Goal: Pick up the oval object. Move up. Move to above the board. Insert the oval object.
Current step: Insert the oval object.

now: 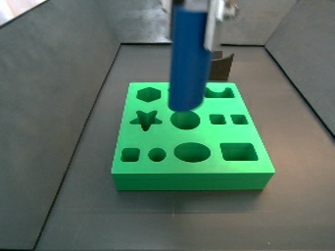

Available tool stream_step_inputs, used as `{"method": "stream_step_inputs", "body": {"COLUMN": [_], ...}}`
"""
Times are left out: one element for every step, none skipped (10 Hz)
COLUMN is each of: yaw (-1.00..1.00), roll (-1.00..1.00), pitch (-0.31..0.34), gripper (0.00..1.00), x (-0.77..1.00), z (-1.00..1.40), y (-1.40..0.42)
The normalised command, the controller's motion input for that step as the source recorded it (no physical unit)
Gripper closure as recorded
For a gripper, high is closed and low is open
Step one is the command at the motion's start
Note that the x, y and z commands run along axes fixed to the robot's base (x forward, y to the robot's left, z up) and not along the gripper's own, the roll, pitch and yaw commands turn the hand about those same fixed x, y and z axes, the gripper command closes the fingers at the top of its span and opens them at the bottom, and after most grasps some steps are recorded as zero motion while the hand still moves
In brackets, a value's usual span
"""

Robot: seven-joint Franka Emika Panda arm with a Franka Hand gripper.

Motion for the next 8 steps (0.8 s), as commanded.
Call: {"method": "stream_step_inputs", "body": {"yaw": [-0.87,-0.93,-1.00,-1.00,-1.00,-1.00,-1.00,-1.00], "roll": [-0.05,-0.05,-0.03,-0.02,-0.02,-0.02,-0.05,-0.04], "pitch": [0.000,0.000,-0.011,-0.010,-0.014,-0.007,-0.010,-0.004], "gripper": [1.00,1.00,1.00,1.00,1.00,1.00,1.00,1.00], "x": [0.19,0.11,0.00,0.00,0.00,0.00,0.01,0.00], "z": [-0.32,-0.33,-0.35,-0.38,-0.39,-0.38,-0.33,-0.33], "y": [-0.05,-0.04,-0.03,0.00,0.00,0.00,0.00,0.00]}}
